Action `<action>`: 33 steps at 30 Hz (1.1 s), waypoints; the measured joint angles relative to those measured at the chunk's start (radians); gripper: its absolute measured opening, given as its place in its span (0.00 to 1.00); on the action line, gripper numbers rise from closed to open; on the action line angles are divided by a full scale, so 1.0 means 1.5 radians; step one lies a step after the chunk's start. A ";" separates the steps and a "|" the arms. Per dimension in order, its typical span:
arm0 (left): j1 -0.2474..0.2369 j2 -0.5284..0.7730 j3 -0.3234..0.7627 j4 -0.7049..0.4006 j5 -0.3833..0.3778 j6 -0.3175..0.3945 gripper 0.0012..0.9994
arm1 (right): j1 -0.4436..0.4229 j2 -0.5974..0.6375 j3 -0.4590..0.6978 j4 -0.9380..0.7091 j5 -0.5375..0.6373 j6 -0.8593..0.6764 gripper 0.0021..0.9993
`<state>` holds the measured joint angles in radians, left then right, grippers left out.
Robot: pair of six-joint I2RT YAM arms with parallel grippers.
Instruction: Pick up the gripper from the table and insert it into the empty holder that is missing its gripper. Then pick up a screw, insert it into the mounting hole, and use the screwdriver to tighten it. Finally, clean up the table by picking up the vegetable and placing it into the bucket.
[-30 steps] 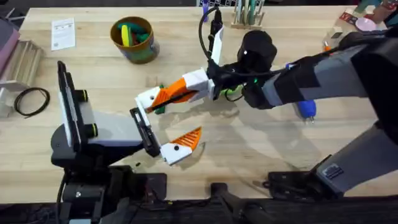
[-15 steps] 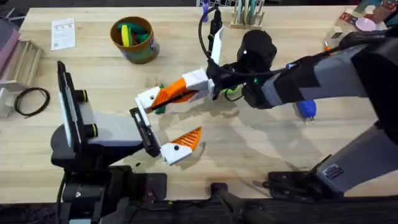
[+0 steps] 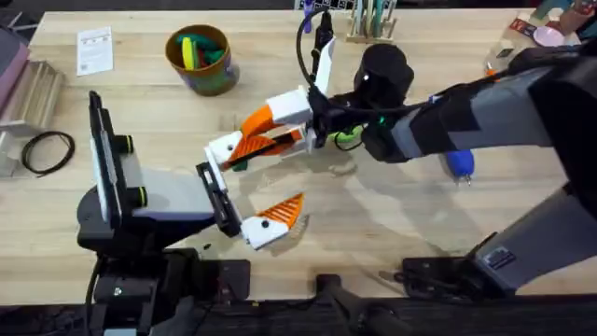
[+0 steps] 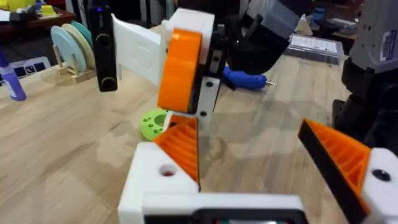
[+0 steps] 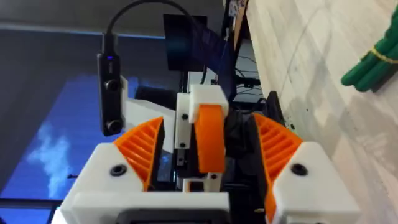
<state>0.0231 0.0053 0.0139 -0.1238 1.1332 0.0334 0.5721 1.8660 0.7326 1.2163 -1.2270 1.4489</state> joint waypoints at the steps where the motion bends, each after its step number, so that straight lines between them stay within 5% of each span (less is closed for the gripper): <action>1: 0.000 0.000 0.000 0.000 0.000 0.000 0.99 | -0.002 -0.005 0.000 -0.006 0.000 -0.005 0.77; 7: 0.000 0.000 0.000 0.000 0.000 0.000 0.99 | -0.062 -0.111 0.004 -0.223 0.003 -0.101 0.77; 17: 0.000 0.000 0.000 0.000 0.000 0.000 0.99 | -0.186 -0.281 0.149 -0.892 0.104 -0.462 0.77; 23: 0.000 0.000 0.000 0.000 0.000 0.000 0.99 | -0.175 -0.306 0.290 -1.219 0.306 -0.648 0.78; 33: 0.000 0.000 0.000 0.000 0.000 0.000 0.99 | -0.072 -0.306 0.413 -1.434 0.714 -0.750 0.78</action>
<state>0.0231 0.0053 0.0139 -0.1238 1.1332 0.0338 0.4640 1.4063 1.3520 -0.9341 -0.1555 0.3232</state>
